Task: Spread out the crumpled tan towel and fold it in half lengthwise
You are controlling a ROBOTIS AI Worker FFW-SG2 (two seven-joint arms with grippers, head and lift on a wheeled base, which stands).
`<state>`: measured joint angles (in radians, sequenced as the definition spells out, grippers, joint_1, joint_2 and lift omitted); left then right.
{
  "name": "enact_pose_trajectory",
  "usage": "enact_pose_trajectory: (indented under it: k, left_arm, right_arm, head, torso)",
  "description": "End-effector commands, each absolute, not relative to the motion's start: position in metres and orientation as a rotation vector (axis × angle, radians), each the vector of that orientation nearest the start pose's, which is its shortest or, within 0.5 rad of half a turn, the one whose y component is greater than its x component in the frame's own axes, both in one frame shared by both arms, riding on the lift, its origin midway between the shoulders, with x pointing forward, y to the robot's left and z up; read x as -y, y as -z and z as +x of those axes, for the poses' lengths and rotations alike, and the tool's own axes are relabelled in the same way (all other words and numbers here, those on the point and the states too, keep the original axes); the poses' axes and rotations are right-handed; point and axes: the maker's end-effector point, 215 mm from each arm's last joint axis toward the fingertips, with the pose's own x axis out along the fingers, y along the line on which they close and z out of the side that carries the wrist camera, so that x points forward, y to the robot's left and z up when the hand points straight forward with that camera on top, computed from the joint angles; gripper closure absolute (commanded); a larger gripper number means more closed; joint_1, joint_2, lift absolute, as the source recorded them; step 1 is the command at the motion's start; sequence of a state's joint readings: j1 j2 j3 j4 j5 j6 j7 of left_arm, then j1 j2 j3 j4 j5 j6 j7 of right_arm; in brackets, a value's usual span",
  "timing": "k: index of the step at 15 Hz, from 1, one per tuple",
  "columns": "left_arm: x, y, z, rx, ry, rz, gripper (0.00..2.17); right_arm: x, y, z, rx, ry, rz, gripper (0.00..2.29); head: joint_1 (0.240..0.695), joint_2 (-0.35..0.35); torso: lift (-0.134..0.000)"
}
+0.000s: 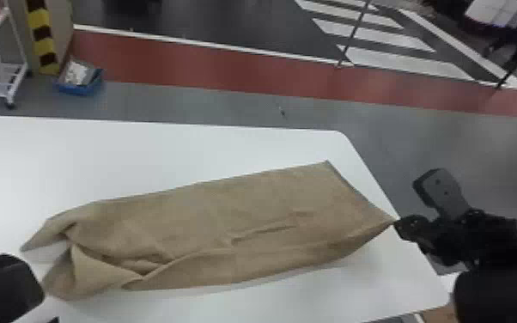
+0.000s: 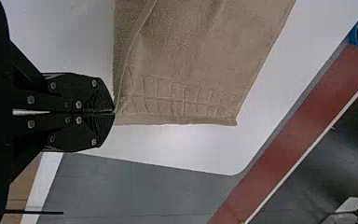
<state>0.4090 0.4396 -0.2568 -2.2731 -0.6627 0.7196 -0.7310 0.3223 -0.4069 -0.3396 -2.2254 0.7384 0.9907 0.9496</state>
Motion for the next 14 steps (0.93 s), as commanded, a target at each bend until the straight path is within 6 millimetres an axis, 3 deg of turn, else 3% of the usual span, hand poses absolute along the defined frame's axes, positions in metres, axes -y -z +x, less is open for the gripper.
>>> enact_pose_trajectory:
  k: [1, 4, 12, 14]
  left_arm:
    - [-0.175, 0.446, 0.375, -0.622, 0.712, 0.777, 0.16]
    - [-0.173, 0.451, 0.377, -0.617, 0.720, 0.780, 0.20]
    - [-0.207, 0.444, 0.403, -0.600, 0.688, 0.840, 0.21]
    - [-0.205, 0.447, 0.405, -0.585, 0.705, 0.856, 0.21]
  right_arm:
    - [0.502, 0.367, 0.381, -0.893, -0.028, -0.616, 1.17]
    - [0.503, 0.371, 0.374, -0.901, -0.023, -0.604, 1.17]
    - [0.499, 0.374, 0.374, -0.898, -0.031, -0.596, 1.17]
    - [0.500, 0.374, 0.374, -0.895, -0.031, -0.594, 1.17]
  head:
    - [0.695, -0.350]
    - [0.695, -0.350]
    - [0.695, -0.350]
    - [0.695, -0.350]
  torso:
    - [-0.123]
    - [-0.123]
    - [-0.123]
    - [-0.123]
